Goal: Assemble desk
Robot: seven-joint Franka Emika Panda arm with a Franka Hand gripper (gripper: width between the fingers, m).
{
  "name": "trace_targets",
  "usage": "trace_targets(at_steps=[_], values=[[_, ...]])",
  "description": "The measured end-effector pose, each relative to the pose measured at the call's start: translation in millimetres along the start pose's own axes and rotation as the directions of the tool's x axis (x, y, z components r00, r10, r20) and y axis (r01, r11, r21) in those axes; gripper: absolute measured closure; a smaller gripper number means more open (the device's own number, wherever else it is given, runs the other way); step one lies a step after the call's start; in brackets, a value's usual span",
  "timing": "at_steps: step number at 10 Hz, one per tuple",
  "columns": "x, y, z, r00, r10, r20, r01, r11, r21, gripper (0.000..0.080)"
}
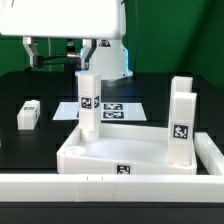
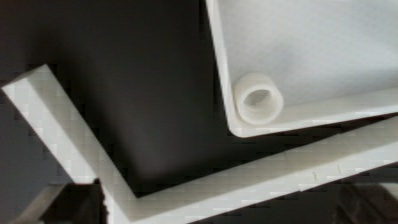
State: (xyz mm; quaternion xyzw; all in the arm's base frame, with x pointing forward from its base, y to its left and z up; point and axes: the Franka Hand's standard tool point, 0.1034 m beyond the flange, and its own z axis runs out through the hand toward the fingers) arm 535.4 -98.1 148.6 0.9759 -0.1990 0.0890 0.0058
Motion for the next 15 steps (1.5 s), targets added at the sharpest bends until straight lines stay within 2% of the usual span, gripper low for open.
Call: trace_targets(at_steps=[2, 3, 4, 5, 7, 8, 9, 11, 12, 13, 14, 15], values=[[0.2, 1.9, 1.3, 1.000, -0.019, -0.001, 0.019, 1.000, -0.002, 0.0151], [1.7, 15.8, 8.4, 0.997, -0.079, -0.006, 0.079, 0.997, -0.010, 0.0151], [2.5, 38.4, 18.0, 0.993, -0.122, -0.011, 0.121, 0.992, -0.028, 0.0151], [2.9, 54.9, 25.9, 0.991, -0.134, -0.016, 0.133, 0.990, -0.052, 0.0151], [-0.7, 77.3, 39.9, 0.985, -0.173, -0.002, 0.172, 0.981, -0.084, 0.0151], [-1.7, 78.8, 41.2, 0.985, -0.172, 0.004, 0.171, 0.982, -0.084, 0.0151], [-3.0, 76.4, 41.6, 0.985, -0.169, 0.024, 0.171, 0.982, -0.075, 0.0151], [-3.8, 77.0, 42.0, 0.985, -0.170, 0.029, 0.172, 0.982, -0.074, 0.0151], [-12.0, 77.1, 41.4, 0.976, -0.164, 0.146, 0.170, 0.985, -0.030, 0.0151], [-6.4, 84.9, 41.4, 0.968, -0.148, 0.204, 0.156, 0.988, -0.019, 0.0151], [-7.6, 92.3, 45.9, 0.959, -0.155, 0.237, 0.163, 0.986, -0.016, 0.0151], [-16.8, 96.1, 46.7, 0.935, -0.155, 0.318, 0.159, 0.987, 0.014, 0.0151]])
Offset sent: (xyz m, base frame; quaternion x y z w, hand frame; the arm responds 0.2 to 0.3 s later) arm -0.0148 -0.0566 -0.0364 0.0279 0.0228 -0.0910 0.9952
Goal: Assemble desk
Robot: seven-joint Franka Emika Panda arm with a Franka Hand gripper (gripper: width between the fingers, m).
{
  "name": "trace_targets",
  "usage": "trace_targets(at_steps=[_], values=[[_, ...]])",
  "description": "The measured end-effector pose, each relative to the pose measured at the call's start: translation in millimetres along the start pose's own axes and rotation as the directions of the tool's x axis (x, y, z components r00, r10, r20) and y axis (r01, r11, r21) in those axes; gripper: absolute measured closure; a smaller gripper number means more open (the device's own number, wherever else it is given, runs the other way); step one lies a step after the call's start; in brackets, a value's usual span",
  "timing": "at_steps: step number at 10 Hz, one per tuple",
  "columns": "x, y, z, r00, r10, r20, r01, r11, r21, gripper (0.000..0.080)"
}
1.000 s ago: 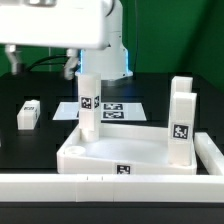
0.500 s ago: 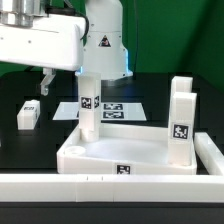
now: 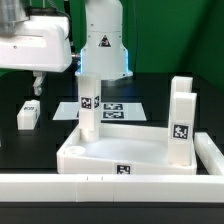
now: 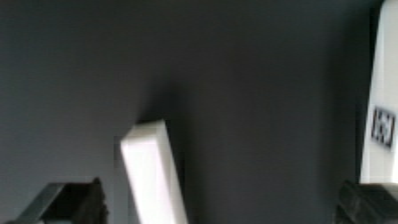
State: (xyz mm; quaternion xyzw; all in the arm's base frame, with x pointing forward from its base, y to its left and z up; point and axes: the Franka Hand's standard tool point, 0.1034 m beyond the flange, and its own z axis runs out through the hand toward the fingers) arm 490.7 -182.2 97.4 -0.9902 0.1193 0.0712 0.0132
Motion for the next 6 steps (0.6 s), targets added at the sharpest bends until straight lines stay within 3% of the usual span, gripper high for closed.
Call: trace_targets(at_steps=[1, 4, 6], values=[[-1.9, -2.3, -2.6, 0.997, 0.006, 0.075, -0.008, 1.000, 0.023, 0.0151], [-3.1, -4.2, 1.2, 0.970, -0.002, 0.242, -0.007, 0.999, 0.035, 0.0151], [-9.6, 4.3, 8.4, 0.928, -0.004, 0.372, -0.007, 1.000, 0.029, 0.0151]])
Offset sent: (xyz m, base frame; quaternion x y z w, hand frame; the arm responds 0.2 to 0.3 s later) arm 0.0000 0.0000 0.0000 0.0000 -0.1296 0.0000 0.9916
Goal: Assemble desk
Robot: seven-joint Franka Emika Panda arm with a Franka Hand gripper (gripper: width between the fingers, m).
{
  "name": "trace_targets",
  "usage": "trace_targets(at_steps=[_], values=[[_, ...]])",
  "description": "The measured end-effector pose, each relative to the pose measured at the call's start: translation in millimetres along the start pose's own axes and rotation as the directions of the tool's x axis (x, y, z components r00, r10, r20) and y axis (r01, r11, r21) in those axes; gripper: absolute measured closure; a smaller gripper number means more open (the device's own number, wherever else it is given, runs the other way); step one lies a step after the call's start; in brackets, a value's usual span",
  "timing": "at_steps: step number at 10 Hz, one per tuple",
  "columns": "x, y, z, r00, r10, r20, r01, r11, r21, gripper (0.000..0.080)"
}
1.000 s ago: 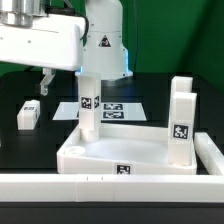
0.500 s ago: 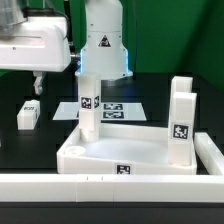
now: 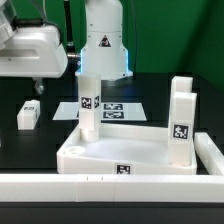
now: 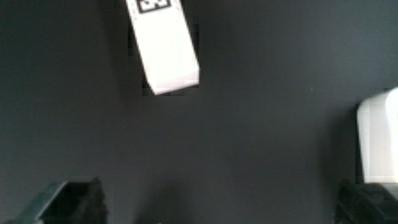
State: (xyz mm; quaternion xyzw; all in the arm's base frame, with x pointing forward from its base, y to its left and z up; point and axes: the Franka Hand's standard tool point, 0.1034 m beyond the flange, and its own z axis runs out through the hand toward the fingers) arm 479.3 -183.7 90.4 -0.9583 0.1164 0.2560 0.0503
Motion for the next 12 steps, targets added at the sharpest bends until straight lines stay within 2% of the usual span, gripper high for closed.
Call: trace_targets(at_steps=[3, 6, 9, 12], values=[[-6.0, 6.0, 14.5, 0.984, 0.014, 0.176, -0.015, 1.000, 0.003, 0.0151], [-13.5, 11.4, 20.4, 0.933, 0.031, 0.359, -0.032, 0.999, -0.004, 0.0151], [-5.3, 18.8, 30.0, 0.937, -0.020, 0.349, 0.027, 1.000, -0.016, 0.0151], [-2.4, 17.9, 30.4, 0.940, -0.067, 0.336, 0.073, 0.997, -0.006, 0.0151]])
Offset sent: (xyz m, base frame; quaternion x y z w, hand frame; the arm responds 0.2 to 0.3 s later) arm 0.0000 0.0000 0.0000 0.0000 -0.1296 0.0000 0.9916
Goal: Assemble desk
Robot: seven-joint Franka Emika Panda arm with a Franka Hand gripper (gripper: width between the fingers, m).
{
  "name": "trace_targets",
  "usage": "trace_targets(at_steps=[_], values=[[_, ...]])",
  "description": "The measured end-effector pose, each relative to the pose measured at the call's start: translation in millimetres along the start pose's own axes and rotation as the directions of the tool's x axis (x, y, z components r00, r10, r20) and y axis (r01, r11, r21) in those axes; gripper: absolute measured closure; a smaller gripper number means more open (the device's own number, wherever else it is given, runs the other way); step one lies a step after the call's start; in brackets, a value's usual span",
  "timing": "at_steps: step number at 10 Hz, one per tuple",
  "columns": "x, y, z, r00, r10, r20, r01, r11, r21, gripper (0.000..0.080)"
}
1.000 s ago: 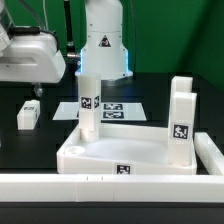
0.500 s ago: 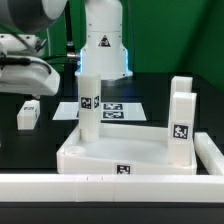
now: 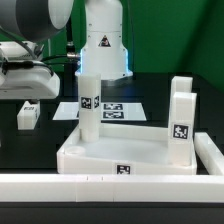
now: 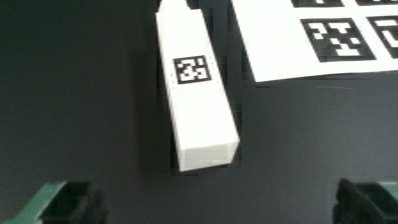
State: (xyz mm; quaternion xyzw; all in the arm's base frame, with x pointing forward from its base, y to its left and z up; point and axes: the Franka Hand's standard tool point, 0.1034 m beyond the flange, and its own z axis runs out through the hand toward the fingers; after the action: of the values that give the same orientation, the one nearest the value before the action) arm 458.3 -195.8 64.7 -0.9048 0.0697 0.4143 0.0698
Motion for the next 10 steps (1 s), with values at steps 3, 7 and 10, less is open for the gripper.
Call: trace_targets(at_steps=[3, 7, 10], values=[[-2.2, 2.7, 4.7, 1.000, 0.005, 0.028, -0.005, 1.000, -0.005, 0.0151], [-4.0, 3.6, 30.7, 0.981, 0.019, 0.193, -0.014, 0.999, -0.029, 0.0151], [-3.2, 6.3, 33.8, 0.975, 0.033, 0.218, -0.025, 0.999, -0.039, 0.0151]])
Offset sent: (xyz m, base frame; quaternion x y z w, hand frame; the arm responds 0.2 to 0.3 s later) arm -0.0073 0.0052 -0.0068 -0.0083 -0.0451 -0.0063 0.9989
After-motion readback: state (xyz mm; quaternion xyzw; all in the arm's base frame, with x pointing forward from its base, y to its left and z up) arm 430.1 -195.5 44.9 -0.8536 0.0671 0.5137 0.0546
